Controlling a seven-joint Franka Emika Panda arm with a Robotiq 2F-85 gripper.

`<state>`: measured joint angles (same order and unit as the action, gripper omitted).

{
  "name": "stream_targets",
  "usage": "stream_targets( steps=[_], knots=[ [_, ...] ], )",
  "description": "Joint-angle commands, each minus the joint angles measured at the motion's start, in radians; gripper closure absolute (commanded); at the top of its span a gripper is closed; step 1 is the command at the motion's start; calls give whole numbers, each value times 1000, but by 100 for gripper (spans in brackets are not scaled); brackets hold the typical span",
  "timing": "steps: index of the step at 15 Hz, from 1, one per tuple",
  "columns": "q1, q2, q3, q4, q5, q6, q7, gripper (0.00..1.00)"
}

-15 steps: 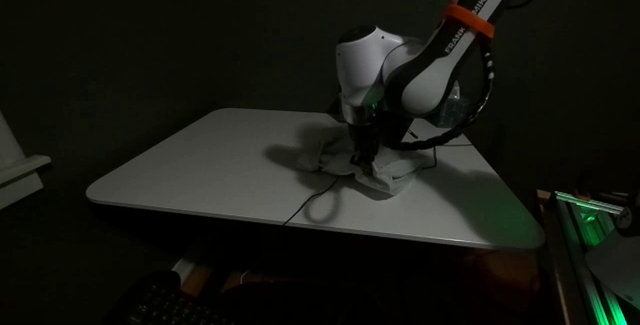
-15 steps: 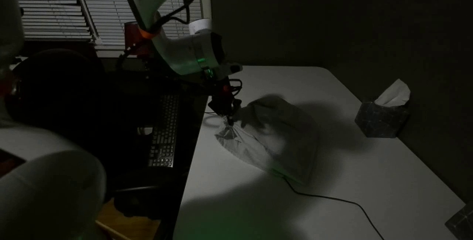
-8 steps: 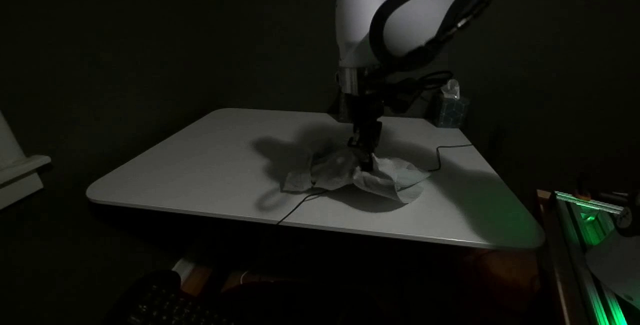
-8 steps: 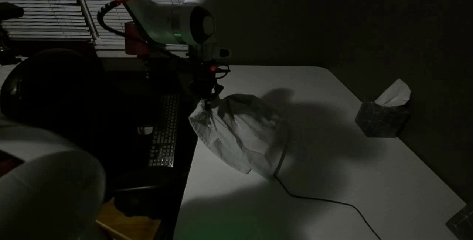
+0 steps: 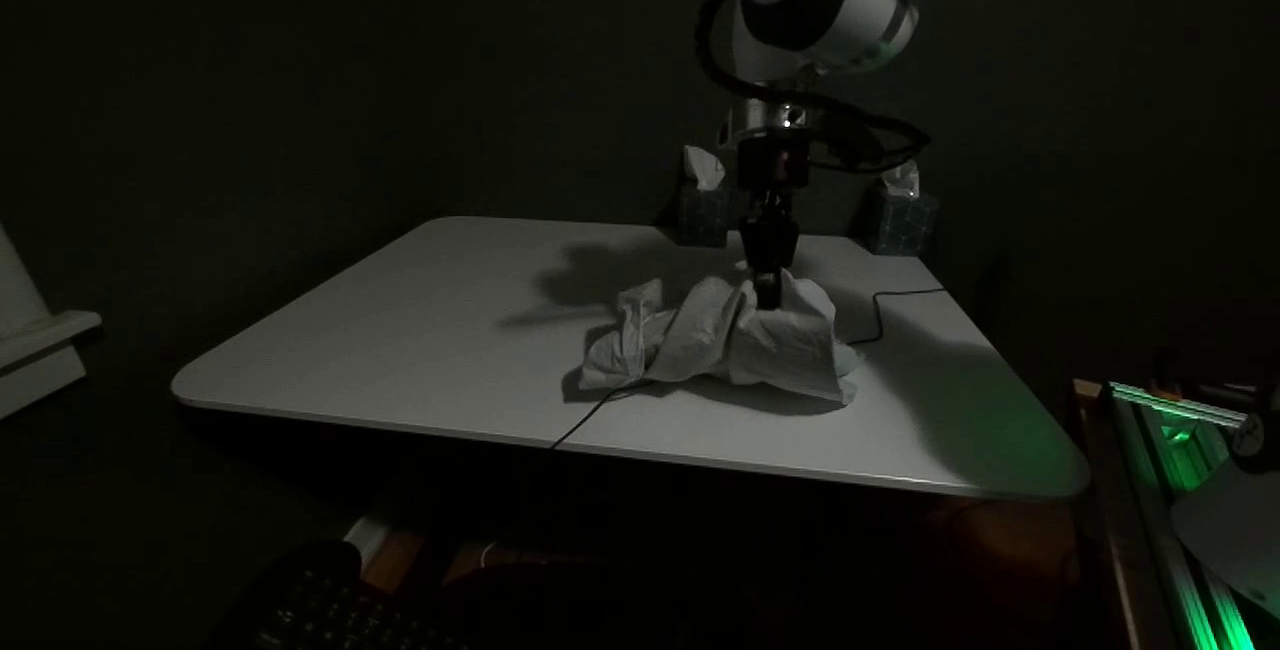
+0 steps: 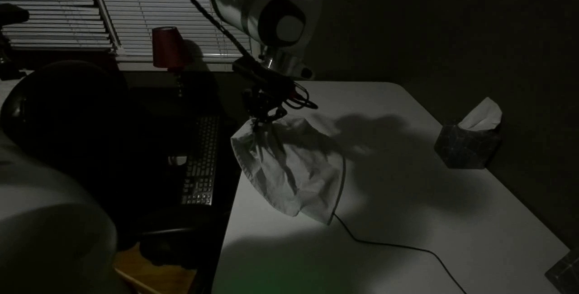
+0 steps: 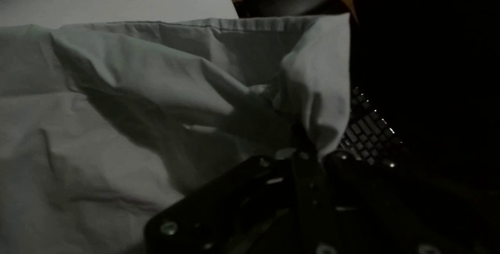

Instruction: Fold the shirt on the table

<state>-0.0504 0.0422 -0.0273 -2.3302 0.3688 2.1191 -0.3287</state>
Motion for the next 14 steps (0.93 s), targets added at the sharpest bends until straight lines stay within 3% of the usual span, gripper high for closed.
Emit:
stream_targets(
  steps=[1,8,14],
  knots=[
    [-54,48,-44,19,100,-91,-128,99],
    [-132,125,-96,30,74,-89,-116,99],
    [-158,157,-132,38,-11,4,-9,99]
  ],
)
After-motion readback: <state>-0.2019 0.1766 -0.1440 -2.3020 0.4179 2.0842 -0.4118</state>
